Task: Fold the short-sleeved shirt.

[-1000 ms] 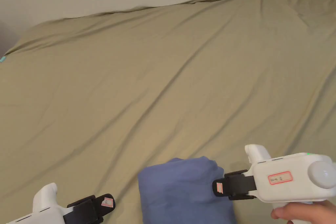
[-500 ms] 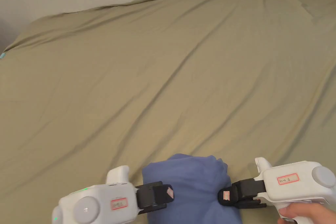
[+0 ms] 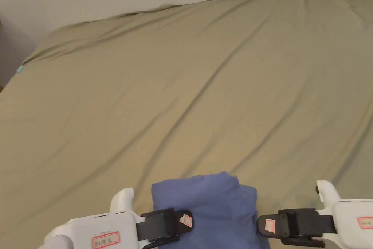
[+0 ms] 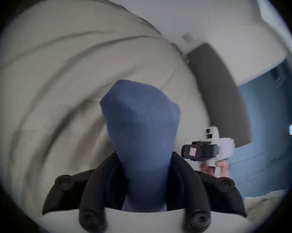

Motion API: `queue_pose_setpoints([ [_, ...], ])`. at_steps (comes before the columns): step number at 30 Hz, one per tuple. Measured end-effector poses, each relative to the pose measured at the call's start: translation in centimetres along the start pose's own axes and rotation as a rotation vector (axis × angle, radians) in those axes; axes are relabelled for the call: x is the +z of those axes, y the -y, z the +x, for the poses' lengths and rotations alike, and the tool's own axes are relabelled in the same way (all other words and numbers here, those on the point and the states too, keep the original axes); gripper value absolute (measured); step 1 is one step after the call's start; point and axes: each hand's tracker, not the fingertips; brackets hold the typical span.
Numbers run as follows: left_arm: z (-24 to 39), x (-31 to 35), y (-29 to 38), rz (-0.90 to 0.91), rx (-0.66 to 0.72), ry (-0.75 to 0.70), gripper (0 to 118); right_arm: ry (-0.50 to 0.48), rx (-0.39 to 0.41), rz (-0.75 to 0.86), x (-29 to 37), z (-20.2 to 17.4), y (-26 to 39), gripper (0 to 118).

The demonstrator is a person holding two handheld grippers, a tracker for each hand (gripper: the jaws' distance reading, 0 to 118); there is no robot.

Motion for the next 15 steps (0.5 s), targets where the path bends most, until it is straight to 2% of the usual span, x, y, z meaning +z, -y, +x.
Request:
queue_pose_setpoints([
  [1, -0.9, 2.6, -0.8, 0.016, 0.009, 0.004, 35, -0.053, 0.042, 0.038, 0.9, -1.6, 0.1, 2],
  [3, -2.4, 7.2, -2.6, 0.019, -0.032, -0.071, 35, -0.058, 0.127, 0.117, 2.7, -5.2, 0.4, 2],
  [5, -4.8, 11.5, -4.8, 0.010, -0.073, -0.220, 35, -0.017, 0.184, 0.193, 5.0, -7.6, 0.6, 2],
  [7, -8.2, 15.5, -7.0, -0.006, -0.047, -0.383, 35, 0.079, 0.255, 0.281, 7.4, -10.2, 0.9, 2],
  [10, -13.2, 19.9, -9.5, -0.036, 0.016, -0.570, 35, 0.211, 0.304, 0.365, 10.8, -12.3, 1.3, 2],
  [12, -16.4, 22.2, -10.5, -0.004, 0.069, -0.633, 35, 0.282, 0.324, 0.403, 12.5, -13.3, 1.8, 2],
  [14, -18.8, 23.2, -11.0, -0.045, 0.085, -0.699, 35, 0.342, 0.321, 0.429, 13.8, -13.7, 2.2, 2],
  [15, -19.6, 23.3, -10.9, -0.090, 0.057, -0.787, 35, 0.352, 0.302, 0.436, 14.3, -13.6, 2.5, 2],
])
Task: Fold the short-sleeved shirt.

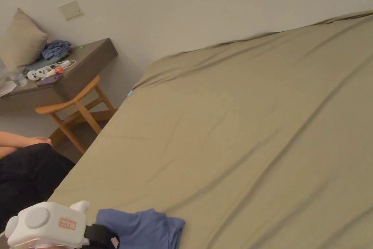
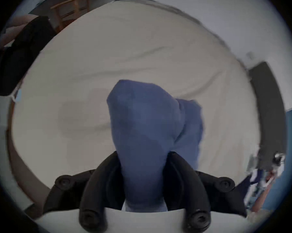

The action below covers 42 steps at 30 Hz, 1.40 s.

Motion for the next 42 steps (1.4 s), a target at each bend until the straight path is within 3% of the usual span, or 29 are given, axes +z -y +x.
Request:
queue_pose_setpoints([
  [2, -0.3, -1.5, 0.3, -0.021, -0.017, -0.128, 35, 0.013, -0.007, -0.002, 0.6, 0.2, 0.4, 2],
  [4, -0.6, -3.4, 0.9, -0.015, 0.020, -0.104, 36, 0.023, -0.024, -0.006, 1.1, 1.9, 1.1, 2],
  [5, -0.3, -3.9, 1.2, 0.007, 0.030, -0.122, 41, 0.027, -0.028, -0.011, 1.0, 2.0, 1.4, 2],
  [6, 0.4, -4.7, 1.6, 0.023, 0.018, -0.235, 88, 0.029, -0.031, -0.020, 0.8, 2.2, 1.8, 2],
  [7, 1.2, -5.6, 1.7, -0.008, 0.008, -0.370, 118, 0.037, -0.024, -0.048, 0.1, 2.6, 2.1, 2],
  [8, 1.4, -6.0, 2.5, -0.032, -0.032, -0.353, 118, 0.069, -0.003, -0.079, -0.3, 2.7, 2.4, 2],
  [9, 1.9, -5.0, 3.4, 0.065, -0.050, -0.222, 117, 0.115, 0.015, -0.094, -0.6, 2.7, 2.6, 2],
  [11, 2.9, -3.7, 3.9, 0.046, 0.046, -0.140, 117, 0.173, 0.037, -0.112, -1.1, 3.1, 2.7, 2],
  [13, 4.0, 0.1, 4.7, 0.090, 0.019, -0.046, 118, 0.220, 0.039, -0.123, -1.4, 3.1, 2.1, 2],
  [14, 5.2, 1.6, 4.6, 0.095, 0.009, 0.002, 116, 0.246, 0.037, -0.128, -1.5, 3.1, 1.6, 2],
  [15, 6.8, 3.8, 4.4, 0.100, -0.014, 0.031, 103, 0.285, 0.039, -0.136, -1.7, 3.1, 0.7, 2],
  [16, 10.5, 6.8, 4.6, 0.192, -0.078, 0.043, 73, 0.343, 0.077, -0.131, -2.1, 2.7, -0.7, 2],
  [17, 12.6, 9.0, 4.4, 0.322, -0.173, 0.007, 24, 0.387, 0.117, -0.118, -2.3, 2.1, -2.1, 2],
  [18, 15.4, 11.6, 4.3, 0.470, -0.251, -0.007, 0, 0.446, 0.162, -0.087, -2.7, 1.2, -3.9, 2],
  [20, 21.1, 15.8, 5.2, 0.723, -0.249, -0.072, 0, 0.517, 0.174, 0.032, -3.3, -1.2, -7.9, 2],
  [21, 23.8, 18.1, 5.7, 0.885, -0.265, -0.122, 0, 0.476, 0.108, 0.120, -3.0, -2.4, -10.0, 2],
  [23, 28.2, 20.8, 6.8, 1.043, -0.229, -0.038, 0, 0.274, -0.037, 0.273, -2.1, -4.9, -12.9, 2],
  [24, 29.7, 22.5, 7.0, 1.109, -0.194, 0.002, 0, 0.177, -0.084, 0.338, -1.9, -6.4, -14.2, 3],
  [25, 31.8, 22.8, 7.4, 1.109, -0.074, 0.127, 0, 0.170, -0.068, 0.389, -2.0, -8.1, -15.0, 3],
  [26, 33.7, 23.3, 7.3, 1.123, -0.086, 0.150, 0, 0.231, 0.004, 0.421, -2.2, -10.3, -15.9, 3],
  [30, 39.5, 22.7, 5.7, 1.068, -0.135, 0.197, 0, 0.640, 0.584, 0.484, -3.7, -18.5, -15.9, 3],
  [31, 40.3, 22.6, 6.1, 1.073, -0.156, 0.187, 0, 0.676, 0.703, 0.501, -4.2, -19.6, -14.9, 3],
  [33, 41.1, 22.0, 6.8, 1.101, -0.161, 0.218, 0, 0.672, 0.826, 0.535, -3.9, -20.1, -12.8, 3],
  [36, 41.6, 22.0, 7.7, 1.090, -0.133, 0.244, 0, 0.764, 0.789, 0.529, -3.7, -19.2, -11.3, 3],
  [40, 41.5, 22.2, 8.0, 1.072, -0.119, 0.247, 0, 0.681, 0.635, 0.458, -3.1, -17.6, -12.1, 3],
  [42, 41.1, 22.6, 8.2, 1.077, -0.121, 0.250, 0, 0.669, 0.637, 0.468, -2.8, -17.5, -12.0, 3],
])
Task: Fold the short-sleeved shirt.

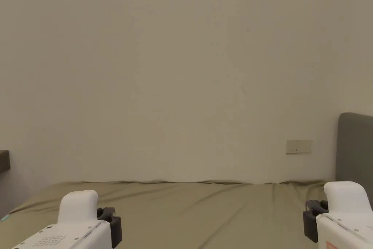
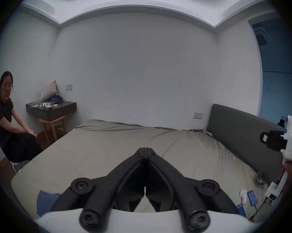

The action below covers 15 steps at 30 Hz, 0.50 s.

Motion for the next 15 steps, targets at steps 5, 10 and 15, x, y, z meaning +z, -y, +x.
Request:
queue_pose_setpoints([
  [5, 1.0, 1.0, -0.9, 0.038, -0.012, 0.004, 0, -0.016, -0.019, 0.029, 0.6, -0.7, -0.7, 3],
  [10, 1.9, 1.8, -1.7, 0.087, -0.044, 0.046, 118, -0.091, 0.006, -0.002, 0.4, -1.1, -1.5, 117],
  [15, 2.4, 3.6, -2.8, 0.148, -0.099, 0.068, 118, -0.259, -0.163, 0.019, 0.4, -0.1, -2.2, 118],
])
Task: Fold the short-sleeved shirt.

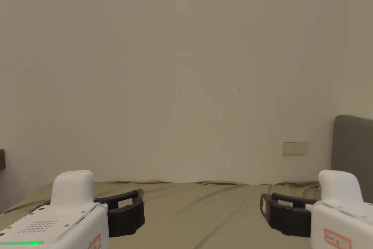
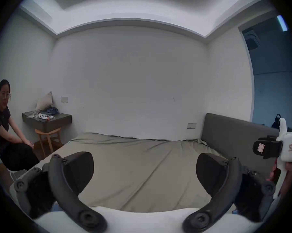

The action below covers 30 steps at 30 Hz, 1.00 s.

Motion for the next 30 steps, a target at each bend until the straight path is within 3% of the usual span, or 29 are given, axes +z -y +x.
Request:
queue_pose_setpoints([
  [2, 0.5, 0.4, 0.0, 0.000, -0.004, -0.006, 118, -0.009, -0.076, 0.055, 1.0, 0.0, -0.4, 118],
  [3, 0.1, -0.9, 0.3, -0.011, -0.020, -0.014, 118, 0.065, -0.082, 0.032, 1.1, -0.3, -0.8, 118],
  [7, 0.3, -1.7, 0.8, -0.067, -0.060, -0.018, 118, 0.259, -0.015, -0.032, 0.3, -1.4, -1.2, 118],
  [12, 0.4, -1.8, 1.1, -0.085, -0.065, -0.006, 118, 0.182, -0.040, -0.023, 0.6, -1.4, -0.4, 118],
  [18, 0.9, -1.9, 1.2, -0.094, -0.086, 0.000, 118, 0.198, -0.015, -0.036, 0.1, -1.9, -0.2, 118],
  [21, 0.9, -1.9, 1.3, -0.098, -0.071, 0.015, 118, 0.322, 0.155, 0.013, -0.1, -3.3, 0.7, 118],
  [26, 1.1, -1.9, 1.2, -0.101, -0.069, 0.018, 118, 0.207, 0.086, -0.039, 0.4, -3.6, 0.5, 118],
  [30, 1.4, -1.6, 1.1, -0.104, -0.074, 0.026, 118, 0.211, 0.085, -0.027, 0.4, -3.9, 0.3, 118],
])
